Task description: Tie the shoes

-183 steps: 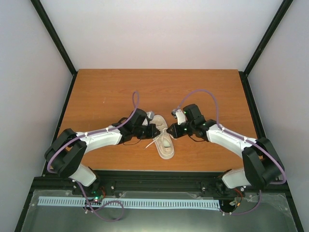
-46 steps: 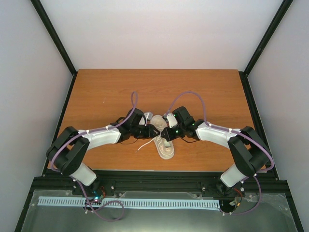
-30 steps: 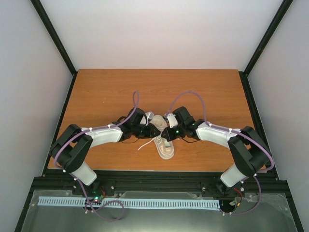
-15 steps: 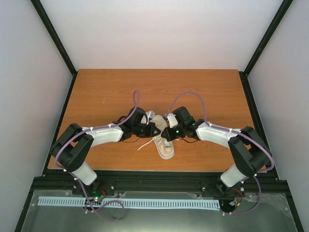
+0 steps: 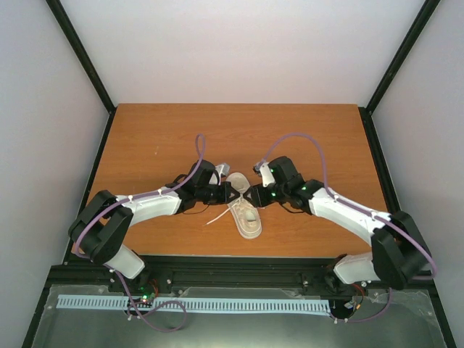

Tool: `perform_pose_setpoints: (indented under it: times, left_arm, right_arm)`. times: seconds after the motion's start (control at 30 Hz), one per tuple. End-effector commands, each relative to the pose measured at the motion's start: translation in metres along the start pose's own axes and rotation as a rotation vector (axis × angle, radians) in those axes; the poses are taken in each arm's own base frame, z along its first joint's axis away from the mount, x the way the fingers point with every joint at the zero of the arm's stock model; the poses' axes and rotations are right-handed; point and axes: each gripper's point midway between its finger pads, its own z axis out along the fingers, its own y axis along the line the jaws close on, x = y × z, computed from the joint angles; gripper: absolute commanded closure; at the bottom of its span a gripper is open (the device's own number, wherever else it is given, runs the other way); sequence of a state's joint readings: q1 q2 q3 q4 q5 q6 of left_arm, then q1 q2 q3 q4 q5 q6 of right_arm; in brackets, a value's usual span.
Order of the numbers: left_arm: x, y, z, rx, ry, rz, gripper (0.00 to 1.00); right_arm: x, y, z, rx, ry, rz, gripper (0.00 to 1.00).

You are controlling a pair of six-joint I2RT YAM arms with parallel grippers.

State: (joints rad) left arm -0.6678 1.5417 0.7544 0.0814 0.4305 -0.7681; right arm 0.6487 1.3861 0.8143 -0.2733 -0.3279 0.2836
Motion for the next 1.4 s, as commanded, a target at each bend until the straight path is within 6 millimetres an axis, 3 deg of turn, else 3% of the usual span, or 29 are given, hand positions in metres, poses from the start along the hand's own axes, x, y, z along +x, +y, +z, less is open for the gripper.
perform_pose_setpoints:
  times: [0.0,0.07,0.23,0.5,0.7,0.97,1.2,1.37]
  left_arm:
    - [-0.007,-0.006,-0.002,0.02,-0.027,-0.003,0.99]
    - [-0.007,-0.008,-0.003,0.026,-0.026,0.0,0.99]
    - [-0.007,-0.009,-0.002,0.031,-0.02,0.003,0.99]
    - [-0.004,-0.007,0.0,0.027,-0.007,-0.001,0.99]
    - [-0.004,-0.008,0.0,0.032,-0.002,-0.002,0.99]
    - [-0.003,-0.007,0.002,0.033,0.008,-0.007,0.99]
    - [-0.004,-0.006,0.002,0.026,0.0,-0.008,0.99]
    - [-0.008,-0.001,-0.003,-0.011,-0.031,-0.007,0.99]
  right_arm:
    - [-0.003,0.002,-0.023,0.079,-0.055,0.002,0.41]
    - [-0.003,0.016,-0.024,0.094,-0.078,-0.03,0.35]
    - [0.004,0.045,-0.008,0.142,-0.08,-0.186,0.35]
    - [0.009,0.049,0.02,0.192,-0.024,-0.349,0.38]
    - [0.004,0.044,0.025,0.255,-0.039,-0.37,0.43]
    - [-0.005,0.042,0.02,0.288,-0.087,-0.364,0.59]
    - [-0.009,0.047,0.015,0.271,-0.115,-0.363,0.95]
    - [-0.013,0.042,0.006,0.294,-0.142,-0.326,0.97]
